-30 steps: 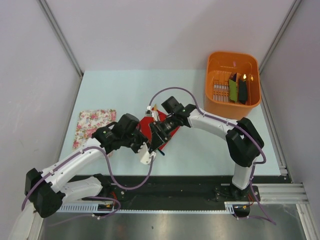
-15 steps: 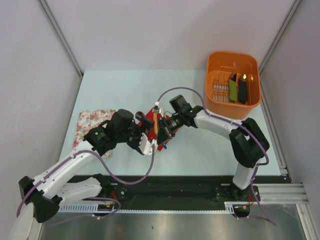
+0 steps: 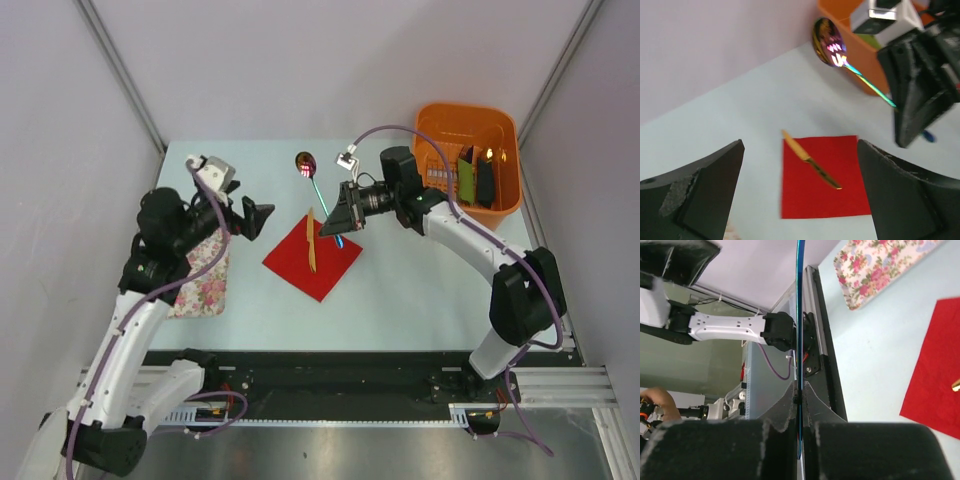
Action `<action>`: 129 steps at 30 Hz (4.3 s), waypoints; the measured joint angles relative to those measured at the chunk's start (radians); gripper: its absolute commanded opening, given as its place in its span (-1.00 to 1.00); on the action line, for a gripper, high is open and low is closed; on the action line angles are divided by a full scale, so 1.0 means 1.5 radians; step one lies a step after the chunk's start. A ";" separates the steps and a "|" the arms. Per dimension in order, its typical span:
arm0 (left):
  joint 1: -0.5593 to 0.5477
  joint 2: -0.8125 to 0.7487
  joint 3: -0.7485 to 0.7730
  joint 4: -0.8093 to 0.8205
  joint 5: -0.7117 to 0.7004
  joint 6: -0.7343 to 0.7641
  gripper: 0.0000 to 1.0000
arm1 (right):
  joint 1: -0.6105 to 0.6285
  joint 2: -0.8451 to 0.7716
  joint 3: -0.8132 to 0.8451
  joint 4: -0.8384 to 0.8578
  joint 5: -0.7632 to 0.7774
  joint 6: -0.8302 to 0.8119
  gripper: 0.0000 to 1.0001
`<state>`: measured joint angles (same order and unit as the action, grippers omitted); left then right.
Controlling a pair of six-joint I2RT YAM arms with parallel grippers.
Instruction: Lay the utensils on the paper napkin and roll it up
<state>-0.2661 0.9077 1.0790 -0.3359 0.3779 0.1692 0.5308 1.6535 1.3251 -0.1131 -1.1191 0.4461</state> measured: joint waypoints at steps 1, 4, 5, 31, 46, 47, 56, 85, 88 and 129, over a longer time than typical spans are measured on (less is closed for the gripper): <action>0.004 -0.014 -0.027 0.043 0.012 -0.047 0.99 | 0.002 -0.001 0.004 0.008 -0.002 0.005 -1.00; 0.004 -0.063 -0.131 0.184 0.051 -0.213 0.95 | 0.015 -0.005 0.010 0.026 -0.004 0.011 -1.00; 0.004 -0.065 -0.155 0.224 0.061 -0.269 0.91 | 0.023 -0.008 0.010 0.027 -0.005 0.011 -1.00; 0.006 0.026 -0.275 0.657 0.137 -0.727 0.12 | 0.097 0.018 -0.001 0.364 -0.029 0.300 -1.00; -0.001 0.046 -0.274 0.656 0.135 -0.775 -1.00 | 0.104 0.019 0.002 0.240 0.014 0.189 0.46; -0.001 0.047 -0.274 0.653 0.135 -0.775 -1.00 | 0.095 0.019 0.009 0.200 0.024 0.161 0.90; -0.001 0.053 -0.277 0.575 0.091 -0.769 -0.99 | -0.037 0.014 0.165 -0.114 0.257 -0.122 0.71; -0.005 0.101 -0.273 0.357 -0.023 -0.769 -0.99 | 0.182 0.073 0.220 -0.215 0.475 -0.184 -0.21; -0.007 0.101 -0.277 0.357 -0.023 -0.771 -0.99 | 0.187 0.073 0.223 -0.215 0.480 -0.182 -0.27; -0.009 0.097 -0.286 0.356 -0.024 -0.768 0.11 | 0.190 0.107 0.234 -0.221 0.527 -0.155 -1.00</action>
<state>-0.2802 1.0531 0.6502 0.1978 0.3424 -0.9833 0.8154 1.8145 1.6760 -0.4442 -0.3286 0.2138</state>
